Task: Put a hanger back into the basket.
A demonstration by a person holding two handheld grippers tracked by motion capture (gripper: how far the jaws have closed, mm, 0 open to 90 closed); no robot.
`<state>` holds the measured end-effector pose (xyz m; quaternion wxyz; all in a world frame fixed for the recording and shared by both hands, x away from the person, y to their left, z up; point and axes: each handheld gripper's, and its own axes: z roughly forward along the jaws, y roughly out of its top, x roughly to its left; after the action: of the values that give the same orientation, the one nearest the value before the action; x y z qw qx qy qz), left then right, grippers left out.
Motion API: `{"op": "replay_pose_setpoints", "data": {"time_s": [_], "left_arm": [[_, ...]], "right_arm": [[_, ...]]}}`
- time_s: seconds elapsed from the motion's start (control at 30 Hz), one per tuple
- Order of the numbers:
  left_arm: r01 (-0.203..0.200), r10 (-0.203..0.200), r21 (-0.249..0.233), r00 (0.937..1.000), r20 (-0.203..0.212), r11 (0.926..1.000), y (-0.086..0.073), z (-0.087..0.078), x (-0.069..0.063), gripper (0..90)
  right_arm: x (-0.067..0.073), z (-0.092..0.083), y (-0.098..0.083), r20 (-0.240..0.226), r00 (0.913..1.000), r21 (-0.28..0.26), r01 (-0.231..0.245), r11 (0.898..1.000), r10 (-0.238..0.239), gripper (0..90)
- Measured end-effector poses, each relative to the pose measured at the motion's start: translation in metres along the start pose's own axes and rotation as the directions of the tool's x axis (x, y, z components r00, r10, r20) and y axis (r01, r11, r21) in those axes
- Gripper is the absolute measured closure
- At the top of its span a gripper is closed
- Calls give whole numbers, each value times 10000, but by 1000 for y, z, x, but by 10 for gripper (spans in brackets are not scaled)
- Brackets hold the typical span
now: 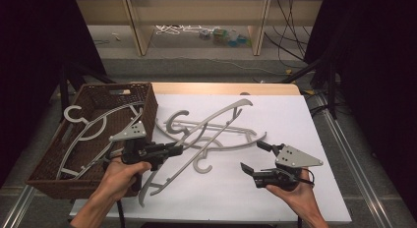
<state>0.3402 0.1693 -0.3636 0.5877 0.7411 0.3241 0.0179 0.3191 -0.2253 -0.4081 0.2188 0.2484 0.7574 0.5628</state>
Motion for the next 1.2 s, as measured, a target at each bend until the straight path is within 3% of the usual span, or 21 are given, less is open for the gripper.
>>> {"op": "replay_pose_setpoints", "data": {"time_s": [0.03, 0.07, 0.1, 0.13, 0.3, 0.4, 0.5, 0.57, 0.63, 0.8, 0.93, 1.03, 1.13, 1.2], "left_arm": [[17, -17, -14, 10000, 6, 10000, 3, -4, 0, 795], [-274, 274, -116, 9996, 30, 9996, 5, -6, 1, 795], [46, -45, -61, 10000, 13, 10000, 8, -11, -1, 794], [135, -135, -34, 9999, 3, 9999, 9, -14, -1, 794], [357, -358, -214, 9994, -9, 9991, 25, -36, 1, 794], [142, -152, -302, 9994, -326, 9994, 34, -49, 5, 794], [-331, 305, -304, 9960, -836, 9990, 43, -65, 8, 794], [-195, 159, -294, 9927, -1195, 9994, 48, -74, 11, 795], [-372, 328, -290, 9896, -1400, 9989, 51, -81, 16, 794], [-214, 150, -342, 9837, -1791, 9992, 57, -96, 30, 795], [-33, -71, -462, 9743, -2253, 9989, 60, -107, 47, 794], [18, -167, -542, 9611, -2756, 9985, 60, -115, 60, 794], [142, -315, -596, 9530, -3013, 9981, 58, -122, 71, 795], [44, -222, -540, 9423, -3342, 9985, 58, -127, 77, 794]], "right_arm": [[1, 0, -1, -92, 9998, 22, -152, 9999, 152, 162], [1, -2, -2, 23, 10000, 134, -24, 9999, 23, 162], [1, 0, -3, 7, 9999, -110, 118, 9999, -118, 162], [2, -2, -4, 10, 10000, 112, 2, 9999, -2, 162], [5, -1, -6, -4, 9999, 117, 110, 9999, -110, 163], [5, -1, -6, -64, 9998, 139, 169, 9998, -168, 163], [4, -2, -6, -101, 9998, 168, 181, 9997, -180, 163], [3, -3, -7, -98, 9997, 142, 203, 9997, -202, 163], [2, -3, -8, -81, 9998, 181, 183, 9997, -182, 163], [2, -2, -10, -95, 9999, 198, 110, 9997, -108, 163], [2, -2, -9, -164, 9998, 231, 127, 9997, -123, 163], [2, -2, -10, -132, 9998, 252, 126, 9996, -122, 163], [1, -1, -10, -181, 9997, 304, 198, 9993, -193, 164], [2, 0, -11, -117, 9998, 231, 132, 9996, -129, 164]]}}
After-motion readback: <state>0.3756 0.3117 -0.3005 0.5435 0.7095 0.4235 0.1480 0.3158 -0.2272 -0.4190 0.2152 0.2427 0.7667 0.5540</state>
